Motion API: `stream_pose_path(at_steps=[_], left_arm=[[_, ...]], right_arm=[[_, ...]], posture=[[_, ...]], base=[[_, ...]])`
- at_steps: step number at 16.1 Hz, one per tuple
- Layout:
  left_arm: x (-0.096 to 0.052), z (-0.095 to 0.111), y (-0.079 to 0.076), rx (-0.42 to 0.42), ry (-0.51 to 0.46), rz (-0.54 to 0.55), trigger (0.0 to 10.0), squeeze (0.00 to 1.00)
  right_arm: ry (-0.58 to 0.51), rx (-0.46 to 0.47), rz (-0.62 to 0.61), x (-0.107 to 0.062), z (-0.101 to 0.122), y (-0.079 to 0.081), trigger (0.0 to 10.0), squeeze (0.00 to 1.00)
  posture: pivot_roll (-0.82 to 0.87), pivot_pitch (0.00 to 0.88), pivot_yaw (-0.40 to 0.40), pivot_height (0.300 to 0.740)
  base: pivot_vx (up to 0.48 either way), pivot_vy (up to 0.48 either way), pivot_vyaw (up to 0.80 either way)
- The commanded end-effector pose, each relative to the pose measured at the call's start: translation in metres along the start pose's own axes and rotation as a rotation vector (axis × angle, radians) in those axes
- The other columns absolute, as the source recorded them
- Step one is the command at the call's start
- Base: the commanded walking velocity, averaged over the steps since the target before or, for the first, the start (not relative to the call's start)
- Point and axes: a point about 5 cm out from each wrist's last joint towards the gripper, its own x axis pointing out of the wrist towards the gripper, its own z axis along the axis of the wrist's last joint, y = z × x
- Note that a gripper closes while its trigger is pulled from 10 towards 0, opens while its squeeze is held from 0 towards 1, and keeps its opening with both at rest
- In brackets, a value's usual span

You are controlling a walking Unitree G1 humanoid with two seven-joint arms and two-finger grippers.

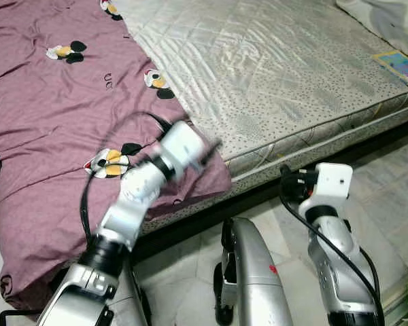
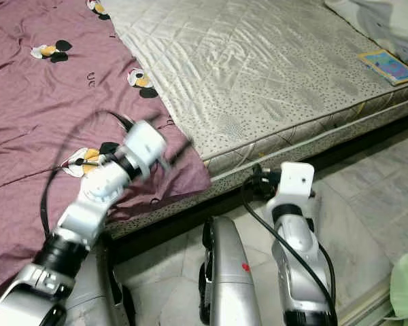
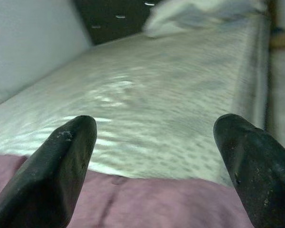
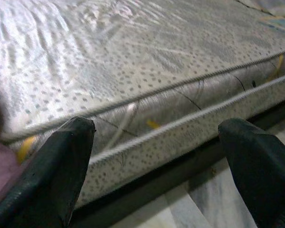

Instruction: Clean up the room

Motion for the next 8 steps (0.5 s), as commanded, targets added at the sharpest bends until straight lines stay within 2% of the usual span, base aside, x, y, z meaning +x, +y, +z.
stream_pose_path(at_steps=[1,2,3,5,6,7,8], left_arm=[[-0.002,-0.021,0.011,-0.093,0.114,0.086,10.0,0.0],[-0.001,-0.042,0.02,-0.154,0.25,0.138,10.0,0.0],[-0.003,-0.056,0.024,-0.169,0.339,0.162,10.0,0.0],[-0.006,-0.079,0.031,-0.285,0.486,0.247,10.0,0.0],[-0.006,-0.089,0.024,-0.297,0.568,0.2,10.0,0.0],[-0.006,-0.093,0.018,-0.267,0.608,0.148,10.0,0.0],[-0.006,-0.098,0.007,-0.278,0.657,0.089,10.0,0.0]], right_arm=[[-0.019,-0.011,-0.024,-0.004,0.005,-0.005,10.0,0.0],[-0.015,-0.016,-0.021,-0.006,0.006,-0.006,10.0,0.0],[-0.011,-0.02,-0.022,-0.007,0.006,-0.007,10.0,0.0],[-0.007,-0.027,-0.026,-0.011,0.007,-0.011,10.0,0.0],[0.004,-0.033,-0.026,-0.014,0.006,-0.014,10.0,0.0],[0.007,-0.035,-0.026,-0.015,0.006,-0.015,10.0,0.0],[0.008,-0.037,-0.026,-0.015,0.006,-0.015,10.0,0.0]], posture=[[-0.14,0.142,-0.055,0.52],[-0.15,0.151,-0.058,0.52],[-0.16,0.161,-0.06,0.52],[-0.19,0.171,-0.064,0.52],[-0.2,0.176,-0.066,0.52],[-0.2,0.176,-0.066,0.52],[-0.2,0.176,-0.066,0.52]], base=[[0.0,0.0,0.0],[0.0,0.0,0.0],[0.0,0.0,0.0],[0.0,0.0,0.0],[0.0,0.0,0.0],[0.0,0.0,0.0],[0.0,0.0,0.0]])
